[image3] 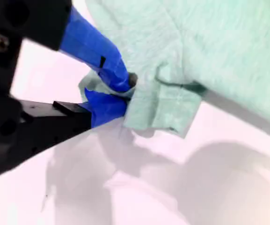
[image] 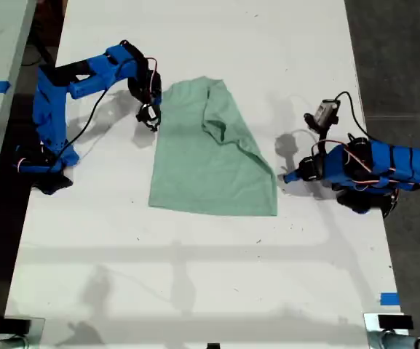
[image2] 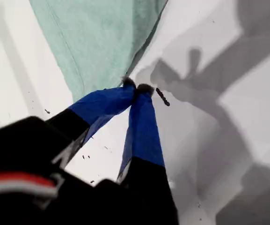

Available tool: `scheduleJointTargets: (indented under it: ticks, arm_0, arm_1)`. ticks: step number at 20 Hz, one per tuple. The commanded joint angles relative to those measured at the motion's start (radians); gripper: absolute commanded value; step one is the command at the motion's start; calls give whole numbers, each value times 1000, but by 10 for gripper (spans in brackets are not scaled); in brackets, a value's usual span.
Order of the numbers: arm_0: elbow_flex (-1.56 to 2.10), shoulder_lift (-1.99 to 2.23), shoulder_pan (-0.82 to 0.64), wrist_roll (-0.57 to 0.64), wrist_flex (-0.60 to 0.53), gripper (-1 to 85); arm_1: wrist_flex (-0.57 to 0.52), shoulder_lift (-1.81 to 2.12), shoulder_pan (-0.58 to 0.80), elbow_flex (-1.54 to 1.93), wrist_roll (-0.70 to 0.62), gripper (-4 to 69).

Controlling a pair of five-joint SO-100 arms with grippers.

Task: Fold t shirt

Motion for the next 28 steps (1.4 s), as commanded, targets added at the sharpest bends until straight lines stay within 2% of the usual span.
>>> scheduleJointTargets:
  ticks: [1, 5, 9, 11, 13, 15, 16, 17, 18, 20, 24, 26, 28]
  arm_0:
    - [117, 67, 12, -58, 11, -3]
    - [137, 311, 80, -130, 48, -3]
    - [-252, 353, 219, -133, 213, -3]
    - [-373, 331, 278, -130, 222, -3]
    - [-416, 293, 328, -124, 201, -3]
    - [-420, 238, 388, -97, 121, -3]
    - [-434, 198, 423, -83, 80, 30]
    - [-445, 167, 454, -78, 38, 119]
    - [-453, 149, 476, -77, 6, 165]
    - [-454, 163, 485, -74, -15, 200]
    - [-431, 370, 437, -72, 89, 162]
    - [-357, 557, 425, -97, 140, 88]
    - [-176, 799, 474, -178, 161, 12]
  arm_1:
    - [3, 9, -3, 52, 3, 13]
    - [3, 9, -3, 52, 3, 13]
    - [3, 9, -2, 52, 2, 13]
    - [3, 9, -2, 52, 2, 13]
    - [3, 9, -2, 52, 2, 13]
    - [3, 9, 0, 52, 2, 13]
    - [3, 9, 0, 52, 2, 13]
    - [3, 9, 0, 52, 2, 13]
    - [3, 9, 0, 52, 2, 13]
    - [3, 9, -3, 52, 2, 13]
    - [3, 9, -3, 52, 2, 13]
    - [3, 9, -5, 52, 2, 13]
    - [3, 9, -6, 52, 2, 13]
